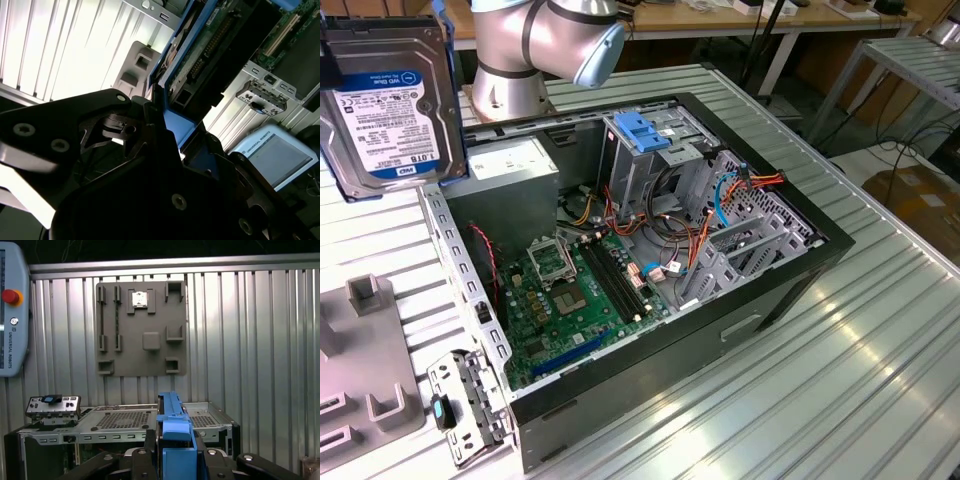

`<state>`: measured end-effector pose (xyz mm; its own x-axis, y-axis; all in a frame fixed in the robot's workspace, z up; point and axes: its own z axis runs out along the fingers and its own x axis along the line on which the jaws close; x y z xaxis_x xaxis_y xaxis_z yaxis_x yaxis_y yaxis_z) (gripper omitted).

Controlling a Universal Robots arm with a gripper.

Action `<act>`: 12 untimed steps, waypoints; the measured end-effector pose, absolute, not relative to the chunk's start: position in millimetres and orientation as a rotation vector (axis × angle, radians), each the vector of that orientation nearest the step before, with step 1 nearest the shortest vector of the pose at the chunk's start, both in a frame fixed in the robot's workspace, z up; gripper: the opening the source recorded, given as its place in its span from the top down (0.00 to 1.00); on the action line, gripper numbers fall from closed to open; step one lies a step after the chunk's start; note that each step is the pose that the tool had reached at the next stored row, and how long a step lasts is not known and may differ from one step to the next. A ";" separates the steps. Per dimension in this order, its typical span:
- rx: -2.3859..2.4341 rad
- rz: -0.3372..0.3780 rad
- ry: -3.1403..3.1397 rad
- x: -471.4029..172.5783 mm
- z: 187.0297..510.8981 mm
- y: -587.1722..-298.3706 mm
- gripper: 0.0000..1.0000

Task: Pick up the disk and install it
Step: 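Pick up the disk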

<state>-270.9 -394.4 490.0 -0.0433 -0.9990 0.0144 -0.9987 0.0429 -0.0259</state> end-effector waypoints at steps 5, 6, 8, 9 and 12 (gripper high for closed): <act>-2.168 -0.045 2.263 -267.3 490.0 -395.2 0.63; -2.168 -0.045 2.263 -266.6 490.1 -395.4 0.63; -2.168 -0.045 2.263 -265.5 490.1 -395.6 0.63; -2.168 -0.045 2.263 -264.8 490.1 -395.7 0.63; -2.168 -0.045 2.263 -262.7 490.1 -396.1 0.63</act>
